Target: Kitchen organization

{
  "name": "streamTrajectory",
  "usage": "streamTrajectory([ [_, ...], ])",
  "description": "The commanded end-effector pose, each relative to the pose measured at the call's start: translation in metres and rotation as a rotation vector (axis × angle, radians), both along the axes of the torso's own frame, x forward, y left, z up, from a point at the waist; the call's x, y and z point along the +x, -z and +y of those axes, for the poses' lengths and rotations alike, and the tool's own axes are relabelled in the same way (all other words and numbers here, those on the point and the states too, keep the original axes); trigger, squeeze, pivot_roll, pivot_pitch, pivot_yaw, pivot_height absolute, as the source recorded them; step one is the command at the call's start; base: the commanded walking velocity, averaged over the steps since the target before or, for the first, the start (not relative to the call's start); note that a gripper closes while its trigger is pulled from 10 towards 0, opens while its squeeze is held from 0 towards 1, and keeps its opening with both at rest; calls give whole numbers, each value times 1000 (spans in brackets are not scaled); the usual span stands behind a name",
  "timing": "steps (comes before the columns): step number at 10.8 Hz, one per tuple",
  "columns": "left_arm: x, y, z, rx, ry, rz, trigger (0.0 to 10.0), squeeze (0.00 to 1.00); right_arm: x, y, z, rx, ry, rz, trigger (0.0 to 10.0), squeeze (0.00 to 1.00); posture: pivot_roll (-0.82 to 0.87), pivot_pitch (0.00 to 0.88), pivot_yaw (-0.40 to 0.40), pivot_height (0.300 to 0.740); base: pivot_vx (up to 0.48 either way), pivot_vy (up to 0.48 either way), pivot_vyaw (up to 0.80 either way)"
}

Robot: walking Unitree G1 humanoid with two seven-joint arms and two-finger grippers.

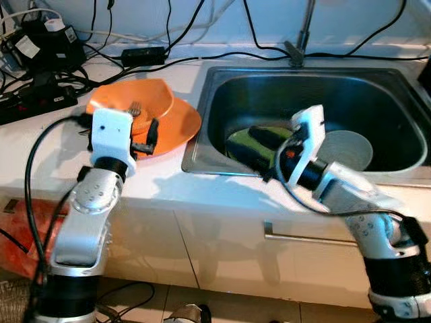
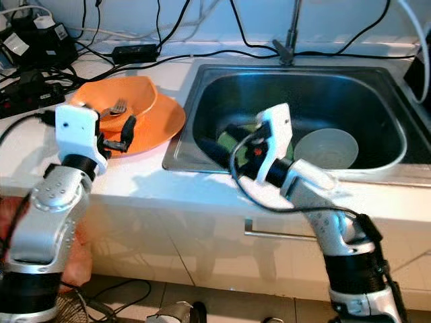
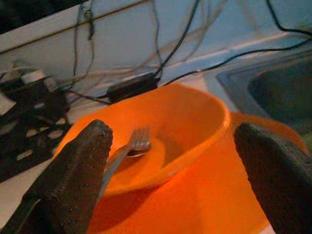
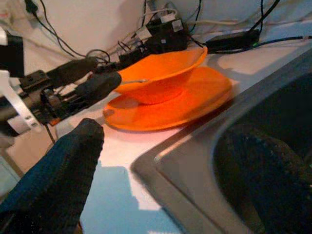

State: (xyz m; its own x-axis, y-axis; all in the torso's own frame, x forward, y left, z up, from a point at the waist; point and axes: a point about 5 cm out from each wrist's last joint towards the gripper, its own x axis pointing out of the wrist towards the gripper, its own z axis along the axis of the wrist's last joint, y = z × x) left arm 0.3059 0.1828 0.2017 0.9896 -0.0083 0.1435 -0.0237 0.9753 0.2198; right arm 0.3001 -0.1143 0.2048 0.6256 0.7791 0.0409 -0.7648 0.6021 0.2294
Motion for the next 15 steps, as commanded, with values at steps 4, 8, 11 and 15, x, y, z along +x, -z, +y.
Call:
streamTrajectory([
  [4, 2, -3, -3, -27, -34, -27, 10000, 0, -2, -5, 10, 41, 39, -52, 10000, 0, 162, 62, 125, 740, 0, 0, 600],
  [8, 3, -11, -14, -107, 38, -37, 10000, 0, 12, -14, 3, 89, 229, -61, 10000, 0, 158, 65, 120, 740, 0, 0, 106],
  [11, 3, -18, -15, -127, 49, -54, 10000, 0, 19, -20, 2, 102, 370, -108, 10000, 0, 159, 68, 120, 740, 0, 0, 0],
  [15, 7, -8, -15, -182, 49, -19, 10000, 0, 22, -27, 4, 119, 425, -136, 10000, 0, 151, 67, 111, 740, 0, 0, 0],
])
